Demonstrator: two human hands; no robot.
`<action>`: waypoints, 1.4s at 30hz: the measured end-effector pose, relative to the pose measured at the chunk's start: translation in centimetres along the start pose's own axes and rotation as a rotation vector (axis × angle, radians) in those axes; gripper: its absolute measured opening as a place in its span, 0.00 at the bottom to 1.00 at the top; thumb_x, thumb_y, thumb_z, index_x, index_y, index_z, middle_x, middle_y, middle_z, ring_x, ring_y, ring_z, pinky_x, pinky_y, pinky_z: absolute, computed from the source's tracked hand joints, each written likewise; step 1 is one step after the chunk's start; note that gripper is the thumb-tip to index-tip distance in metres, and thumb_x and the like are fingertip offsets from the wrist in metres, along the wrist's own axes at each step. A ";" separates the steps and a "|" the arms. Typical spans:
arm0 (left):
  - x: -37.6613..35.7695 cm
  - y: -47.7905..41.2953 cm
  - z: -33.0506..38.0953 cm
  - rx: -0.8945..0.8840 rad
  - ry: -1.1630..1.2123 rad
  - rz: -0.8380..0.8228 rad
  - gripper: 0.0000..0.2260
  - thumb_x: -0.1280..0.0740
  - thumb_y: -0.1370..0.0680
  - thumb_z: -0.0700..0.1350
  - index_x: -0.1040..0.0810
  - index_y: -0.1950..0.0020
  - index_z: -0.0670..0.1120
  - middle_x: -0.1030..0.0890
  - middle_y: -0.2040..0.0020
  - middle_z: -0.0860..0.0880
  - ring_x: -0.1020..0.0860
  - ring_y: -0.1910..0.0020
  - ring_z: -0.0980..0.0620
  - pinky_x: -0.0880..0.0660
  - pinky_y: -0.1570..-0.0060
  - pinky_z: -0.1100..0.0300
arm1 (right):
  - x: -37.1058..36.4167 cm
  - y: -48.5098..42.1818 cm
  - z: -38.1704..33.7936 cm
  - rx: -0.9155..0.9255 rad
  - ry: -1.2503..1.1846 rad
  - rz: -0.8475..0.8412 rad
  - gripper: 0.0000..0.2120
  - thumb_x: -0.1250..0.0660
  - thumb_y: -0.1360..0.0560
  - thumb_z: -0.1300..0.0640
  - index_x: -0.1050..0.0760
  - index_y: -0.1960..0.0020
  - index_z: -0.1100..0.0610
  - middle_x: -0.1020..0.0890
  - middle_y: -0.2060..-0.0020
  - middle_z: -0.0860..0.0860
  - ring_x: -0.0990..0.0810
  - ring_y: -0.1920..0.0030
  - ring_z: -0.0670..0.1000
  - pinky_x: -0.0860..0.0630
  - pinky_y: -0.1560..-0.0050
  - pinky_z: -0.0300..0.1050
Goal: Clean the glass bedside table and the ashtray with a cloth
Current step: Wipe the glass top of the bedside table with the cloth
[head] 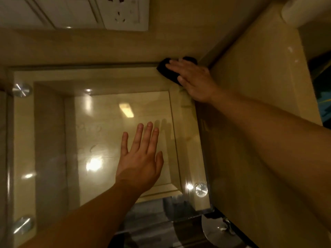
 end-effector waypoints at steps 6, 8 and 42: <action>-0.2 0.5 -0.1 0.013 -0.019 0.020 0.31 0.54 0.15 0.58 0.54 0.15 0.48 0.55 0.15 0.47 0.57 0.16 0.45 0.57 0.20 0.36 | -0.6 0.5 -0.3 -0.005 -0.128 0.059 0.22 0.50 0.13 0.51 0.38 0.20 0.44 0.38 0.20 0.44 0.46 0.19 0.50 0.48 0.27 0.56; -0.1 0.5 -0.1 0.016 -0.019 0.030 0.30 0.55 0.15 0.58 0.53 0.15 0.47 0.54 0.15 0.47 0.56 0.16 0.44 0.56 0.20 0.35 | -0.9 0.9 -0.3 0.000 -0.159 0.069 0.21 0.50 0.14 0.52 0.37 0.21 0.44 0.38 0.20 0.45 0.45 0.19 0.50 0.48 0.24 0.57; 0.5 1.0 0.3 0.027 -0.061 0.119 0.30 0.54 0.15 0.58 0.52 0.15 0.48 0.52 0.14 0.47 0.56 0.15 0.46 0.57 0.20 0.36 | -11.2 23.6 -6.0 -0.042 -0.340 0.167 0.21 0.43 0.16 0.56 0.32 0.24 0.45 0.32 0.23 0.44 0.43 0.20 0.48 0.42 0.26 0.60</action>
Point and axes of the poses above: each hand's wrist, its own y-axis away from the middle knuckle, its own x-axis out of the back of the hand, z = x × y, the point moved 8 cm from there along -y, towards the middle knuckle
